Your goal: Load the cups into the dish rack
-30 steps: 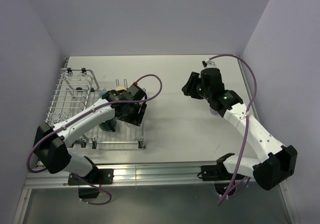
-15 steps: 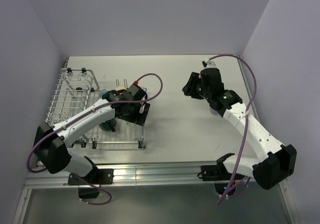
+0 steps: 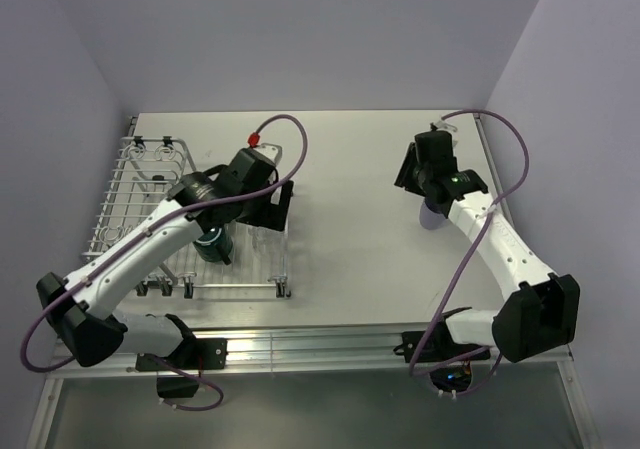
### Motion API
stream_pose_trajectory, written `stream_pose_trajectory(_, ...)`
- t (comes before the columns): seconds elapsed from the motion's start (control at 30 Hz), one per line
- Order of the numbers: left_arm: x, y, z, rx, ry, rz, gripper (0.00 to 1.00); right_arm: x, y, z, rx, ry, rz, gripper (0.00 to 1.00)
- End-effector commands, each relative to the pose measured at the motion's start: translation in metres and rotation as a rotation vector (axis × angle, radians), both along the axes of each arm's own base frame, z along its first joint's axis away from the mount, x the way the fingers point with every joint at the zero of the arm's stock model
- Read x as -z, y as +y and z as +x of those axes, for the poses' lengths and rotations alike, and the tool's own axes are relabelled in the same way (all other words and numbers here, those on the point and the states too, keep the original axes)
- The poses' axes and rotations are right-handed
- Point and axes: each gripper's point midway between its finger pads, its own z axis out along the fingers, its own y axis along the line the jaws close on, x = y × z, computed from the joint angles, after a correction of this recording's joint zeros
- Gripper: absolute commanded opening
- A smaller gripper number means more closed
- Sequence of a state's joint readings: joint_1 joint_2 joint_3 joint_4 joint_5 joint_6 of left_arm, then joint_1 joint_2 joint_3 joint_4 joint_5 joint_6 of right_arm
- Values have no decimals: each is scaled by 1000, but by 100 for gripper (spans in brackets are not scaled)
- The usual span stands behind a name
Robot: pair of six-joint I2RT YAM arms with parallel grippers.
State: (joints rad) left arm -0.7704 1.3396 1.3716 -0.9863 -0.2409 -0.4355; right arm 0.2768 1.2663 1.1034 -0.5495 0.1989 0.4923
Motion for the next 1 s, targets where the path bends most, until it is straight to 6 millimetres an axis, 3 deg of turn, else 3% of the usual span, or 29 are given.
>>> stream_pose_trajectory(0.0,-47,3,3,-31,-117,-84,99,7,-30,7,86,13,-40,51)
stream_pose_trajectory(0.17,-61,2,2,-27,-147,-129,99,17,-51,12,157,54,-56,51)
stream_pose_trajectory(0.33,-68,-3,3,-3,-168,-154,99,28,-57,12,175,98,-62,49)
stream_pose_trajectory(0.73,-64,-2,0,19,-167,-153,99,55,-77,13,235,172,-136,49)
stream_pose_trajectory(0.97,-64,-2,1,24,-162,-136,99,78,-76,17,239,218,-126,48)
